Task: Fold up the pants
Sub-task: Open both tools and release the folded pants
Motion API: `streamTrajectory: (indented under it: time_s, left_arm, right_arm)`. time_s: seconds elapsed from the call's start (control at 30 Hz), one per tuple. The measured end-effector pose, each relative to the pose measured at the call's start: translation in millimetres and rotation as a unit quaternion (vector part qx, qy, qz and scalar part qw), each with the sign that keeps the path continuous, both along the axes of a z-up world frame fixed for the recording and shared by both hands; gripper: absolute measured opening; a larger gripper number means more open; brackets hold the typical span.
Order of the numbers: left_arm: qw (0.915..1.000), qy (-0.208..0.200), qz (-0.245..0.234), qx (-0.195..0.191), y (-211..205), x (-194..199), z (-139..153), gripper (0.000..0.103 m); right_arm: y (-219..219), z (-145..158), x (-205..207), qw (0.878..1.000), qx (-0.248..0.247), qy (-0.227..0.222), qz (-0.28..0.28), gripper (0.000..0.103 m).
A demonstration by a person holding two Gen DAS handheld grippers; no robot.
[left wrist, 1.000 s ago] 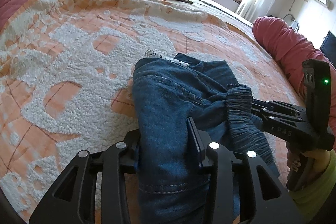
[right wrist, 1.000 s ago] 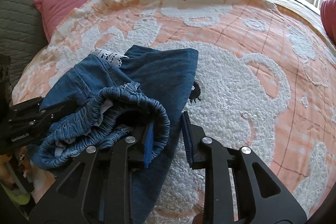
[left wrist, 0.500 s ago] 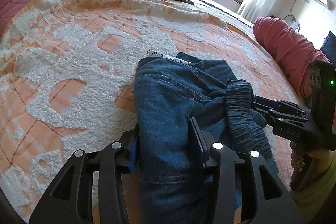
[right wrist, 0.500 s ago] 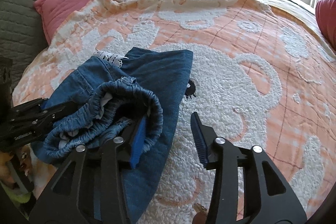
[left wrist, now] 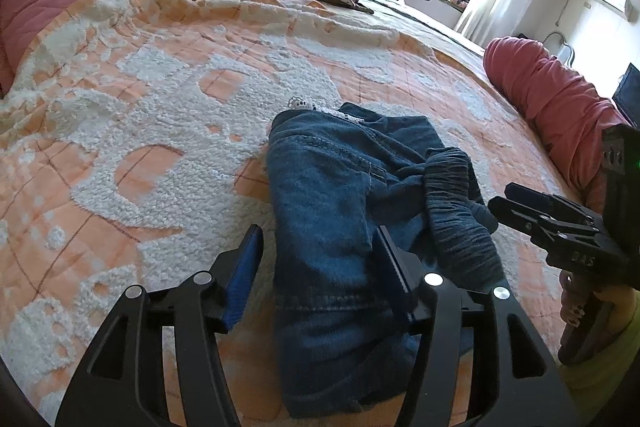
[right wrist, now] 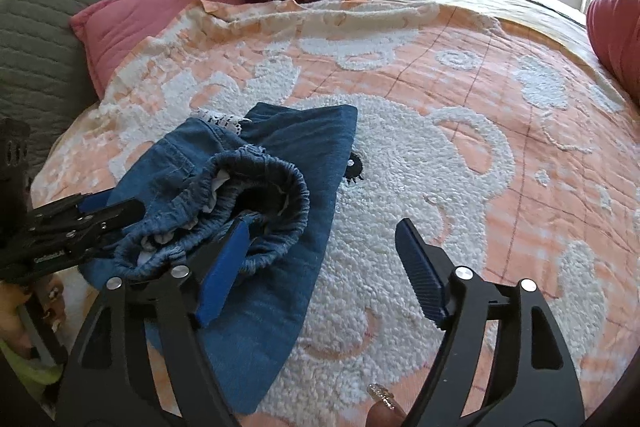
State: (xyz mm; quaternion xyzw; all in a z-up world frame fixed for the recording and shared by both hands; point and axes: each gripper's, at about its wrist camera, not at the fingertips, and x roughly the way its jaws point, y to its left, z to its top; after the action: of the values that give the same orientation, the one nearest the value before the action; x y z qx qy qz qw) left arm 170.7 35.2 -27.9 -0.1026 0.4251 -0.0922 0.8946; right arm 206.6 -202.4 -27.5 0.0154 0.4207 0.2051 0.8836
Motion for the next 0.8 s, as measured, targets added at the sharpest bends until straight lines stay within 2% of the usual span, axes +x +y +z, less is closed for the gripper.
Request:
streamTrajectory:
  time_s: [0.13, 0.2, 0.23, 0.3, 0.43, 0.63, 0.8]
  left_arm:
    - [0.9999, -0.009, 0.003, 0.003, 2, -12, 9, 0.070]
    - [0.9999, -0.015, 0.004, 0.002, 3, -18, 15, 0.072]
    - [0.9998, -0.019, 0.005, 0.003, 3, -22, 19, 0.082]
    - [0.9995, -0.031, 0.006, 0.007, 4, -32, 27, 0.092]
    - [0.9987, -0.048, 0.007, 0.016, 4, -51, 42, 0.098]
    - [0.9972, -0.067, 0.019, 0.028, 6, -82, 58, 0.098]
    - [0.9964, -0.075, 0.021, 0.033, 7, -107, 64, 0.098]
  right_arm:
    - [-6, 11, -12, 1.000, 0.009, -0.014, -0.004, 0.080]
    - [-7, 19, -22, 1.000, 0.010, -0.028, -0.004, 0.083]
    - [-8, 22, -26, 0.999, 0.010, -0.034, -0.005, 0.086]
    - [-10, 31, -35, 0.999, 0.011, -0.050, -0.006, 0.089]
    - [-12, 47, -55, 0.997, 0.013, -0.080, -0.011, 0.094]
    - [-14, 67, -90, 0.992, 0.021, -0.121, -0.016, 0.094]
    - [-15, 74, -115, 0.991, 0.027, -0.131, -0.012, 0.094]
